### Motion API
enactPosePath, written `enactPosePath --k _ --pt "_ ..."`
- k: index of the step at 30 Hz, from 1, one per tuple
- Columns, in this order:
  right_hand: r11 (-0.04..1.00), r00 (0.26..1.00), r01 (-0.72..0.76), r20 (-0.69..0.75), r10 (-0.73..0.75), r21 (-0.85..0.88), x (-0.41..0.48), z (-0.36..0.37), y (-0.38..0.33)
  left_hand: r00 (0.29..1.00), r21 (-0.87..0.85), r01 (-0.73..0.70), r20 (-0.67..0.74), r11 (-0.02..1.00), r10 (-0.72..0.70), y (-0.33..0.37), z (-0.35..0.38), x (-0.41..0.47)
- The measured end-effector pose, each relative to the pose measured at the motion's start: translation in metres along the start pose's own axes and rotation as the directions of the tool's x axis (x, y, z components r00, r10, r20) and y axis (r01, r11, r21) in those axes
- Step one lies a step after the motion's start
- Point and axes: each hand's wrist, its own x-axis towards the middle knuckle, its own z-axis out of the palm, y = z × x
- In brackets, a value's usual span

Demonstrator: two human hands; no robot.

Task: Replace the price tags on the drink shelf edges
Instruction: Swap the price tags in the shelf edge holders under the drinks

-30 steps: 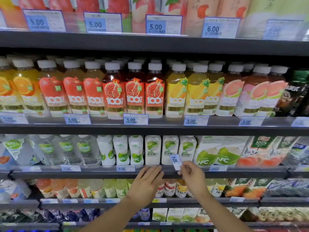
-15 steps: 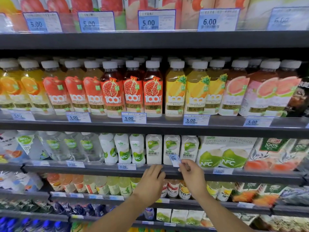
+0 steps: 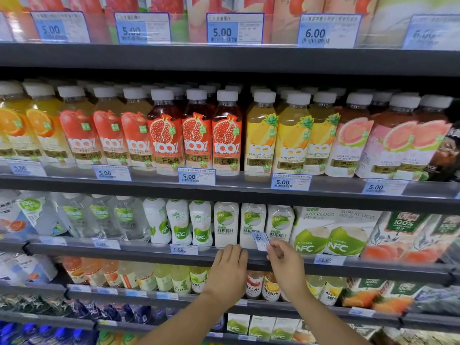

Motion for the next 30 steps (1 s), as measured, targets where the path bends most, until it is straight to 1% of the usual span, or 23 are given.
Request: enactPosePath --k 5,9,14,16,17,20,22,24,27,29,30 --pt "1.0 1.0 0.018 0.001 -0.018 -0.005 -0.001 -0.002 -0.003 1.0 -0.015 0.002 -0.018 1.0 -0.002 0.001 0.0 0.004" --pt "0.991 0.993 0.115 0.029 -0.114 -0.063 -0.003 -0.004 -0.005 1.0 -0.028 -0.001 -0.023 1.0 0.0 0.002 0.005 -0.001" --pt "0.947 0.971 0.238 0.066 -0.229 -0.215 -0.004 -0.008 -0.007 0.999 -0.091 0.029 -0.042 0.995 -0.033 0.002 0.005 -0.001" --pt "0.902 0.955 0.295 0.103 -0.276 -0.314 -0.003 -0.011 -0.004 0.998 -0.135 0.039 -0.052 0.99 -0.047 0.001 0.004 -0.002" --pt "0.869 0.946 0.323 0.148 -0.288 -0.374 -0.002 -0.012 -0.001 0.997 -0.155 0.045 -0.054 0.987 -0.054 0.001 0.004 -0.002" --pt "0.77 0.926 0.367 0.287 -0.247 -0.521 -0.001 -0.012 0.009 0.994 -0.213 0.075 -0.064 0.974 -0.09 0.0 0.004 -0.005" --pt "0.755 0.913 0.383 0.34 -0.224 -0.531 -0.002 -0.011 0.01 0.992 -0.243 0.093 -0.066 0.966 -0.112 0.0 0.006 -0.007" --pt "0.771 0.913 0.363 0.363 -0.185 -0.523 -0.002 -0.011 0.005 0.989 -0.265 0.113 -0.059 0.958 -0.133 -0.001 0.008 -0.011" --pt "0.761 0.896 0.383 0.41 -0.17 -0.523 -0.004 -0.009 0.0 0.99 -0.277 0.122 -0.039 0.953 -0.139 -0.003 0.009 -0.014" --pt "0.695 0.875 0.454 0.427 -0.229 -0.558 -0.007 -0.008 0.0 0.993 -0.269 0.096 -0.04 0.958 -0.11 -0.006 0.009 -0.014" --pt "0.671 0.876 0.46 0.421 -0.235 -0.582 -0.007 -0.008 0.0 0.994 -0.262 0.084 -0.042 0.961 -0.098 -0.008 0.009 -0.015"
